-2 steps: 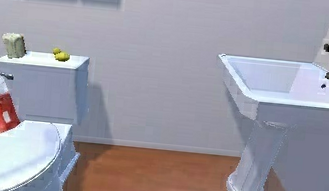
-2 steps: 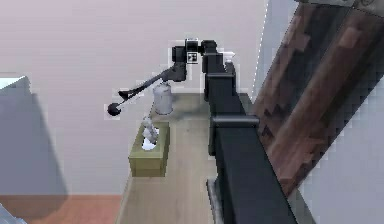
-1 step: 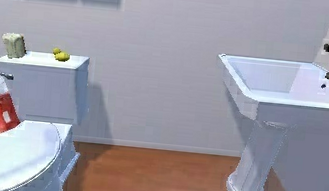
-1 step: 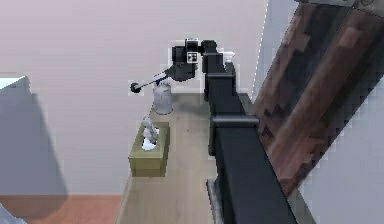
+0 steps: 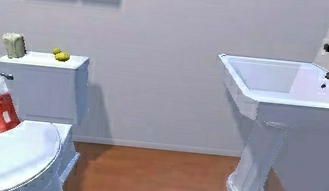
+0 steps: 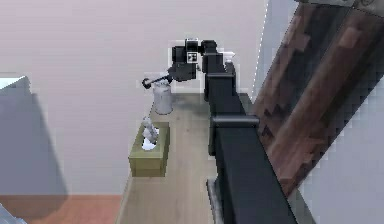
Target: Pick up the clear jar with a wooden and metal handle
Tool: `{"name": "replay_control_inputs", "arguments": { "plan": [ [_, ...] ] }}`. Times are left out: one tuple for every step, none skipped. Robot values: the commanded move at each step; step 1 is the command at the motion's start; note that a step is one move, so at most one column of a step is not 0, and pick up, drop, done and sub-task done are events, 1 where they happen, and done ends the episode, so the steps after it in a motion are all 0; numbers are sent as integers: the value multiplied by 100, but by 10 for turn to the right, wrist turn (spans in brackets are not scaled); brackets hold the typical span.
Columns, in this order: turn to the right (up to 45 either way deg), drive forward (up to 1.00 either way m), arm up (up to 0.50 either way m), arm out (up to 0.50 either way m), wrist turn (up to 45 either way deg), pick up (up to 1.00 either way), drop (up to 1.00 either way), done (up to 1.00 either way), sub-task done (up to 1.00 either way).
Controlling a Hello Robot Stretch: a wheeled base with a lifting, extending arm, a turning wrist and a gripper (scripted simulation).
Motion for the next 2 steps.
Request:
{"name": "replay_control_inputs", "arguments": {
  "plan": [
    [0, 0, 0, 0, 0, 100, 0, 0, 0],
    [0, 0, 0, 0, 0, 0, 0, 100, 0]
  ]
}}
